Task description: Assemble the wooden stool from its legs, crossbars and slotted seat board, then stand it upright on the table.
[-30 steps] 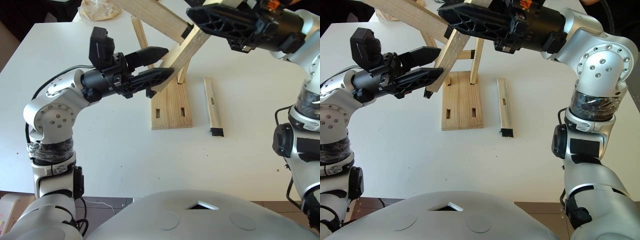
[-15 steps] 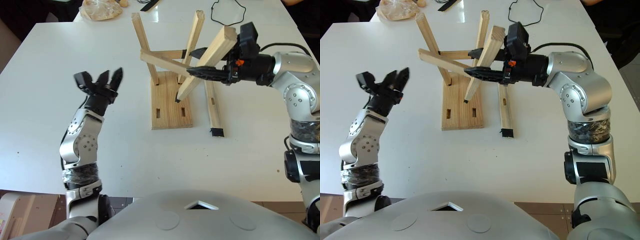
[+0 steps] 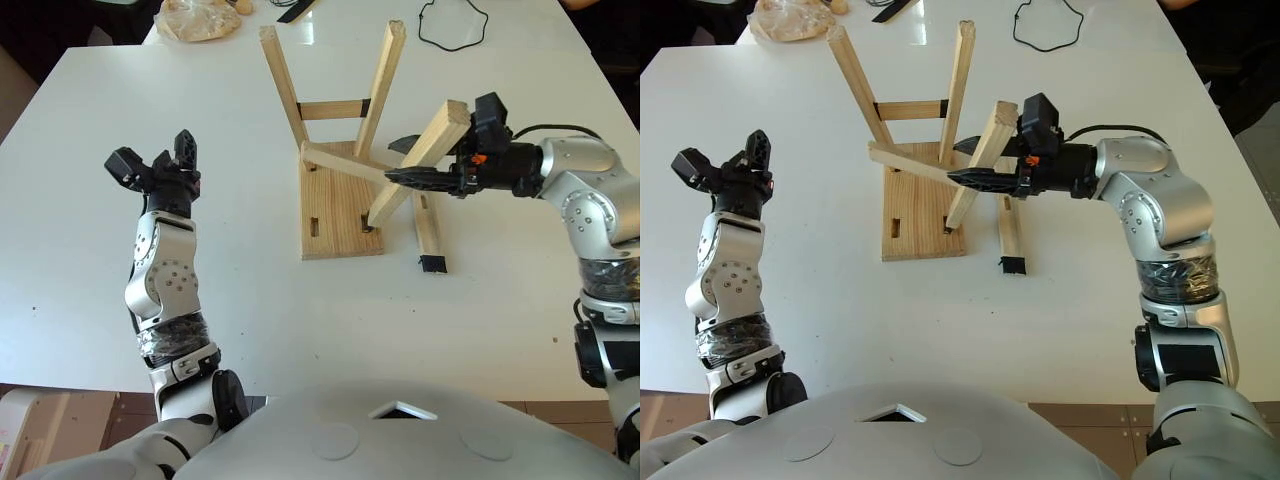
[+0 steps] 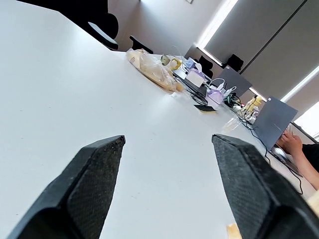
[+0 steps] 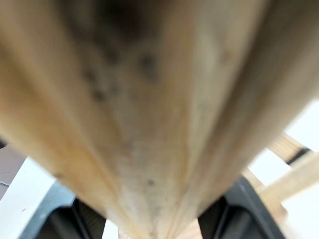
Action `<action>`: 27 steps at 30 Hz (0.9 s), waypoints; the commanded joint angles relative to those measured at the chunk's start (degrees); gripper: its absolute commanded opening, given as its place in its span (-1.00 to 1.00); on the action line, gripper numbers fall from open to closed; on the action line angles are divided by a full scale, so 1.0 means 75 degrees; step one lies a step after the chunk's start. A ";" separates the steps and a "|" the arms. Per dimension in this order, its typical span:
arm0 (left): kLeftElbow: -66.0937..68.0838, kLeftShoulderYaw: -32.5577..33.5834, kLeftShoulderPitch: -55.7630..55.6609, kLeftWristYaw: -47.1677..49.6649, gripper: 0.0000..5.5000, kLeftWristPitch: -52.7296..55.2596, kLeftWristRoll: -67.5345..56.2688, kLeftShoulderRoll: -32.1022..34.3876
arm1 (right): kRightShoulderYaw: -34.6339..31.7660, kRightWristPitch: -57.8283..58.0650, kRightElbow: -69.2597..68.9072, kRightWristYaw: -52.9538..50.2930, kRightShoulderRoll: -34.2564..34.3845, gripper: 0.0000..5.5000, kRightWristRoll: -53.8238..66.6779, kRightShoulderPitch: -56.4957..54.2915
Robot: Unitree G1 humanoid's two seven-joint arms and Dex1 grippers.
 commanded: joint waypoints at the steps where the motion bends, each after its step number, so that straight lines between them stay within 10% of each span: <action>1: 0.0092 -0.0209 -0.0033 0.0007 0.17 -0.0268 0.0300 -0.0174 | 0.0290 -0.0791 0.0266 0.0307 -0.0023 -0.26 -0.0564 -0.0053; 27: 0.0032 -0.0349 0.0332 -0.0090 0.17 -0.0665 0.0504 -0.0441 | 0.0515 -0.0749 0.0449 0.1013 -0.0534 -0.26 -0.0449 0.0354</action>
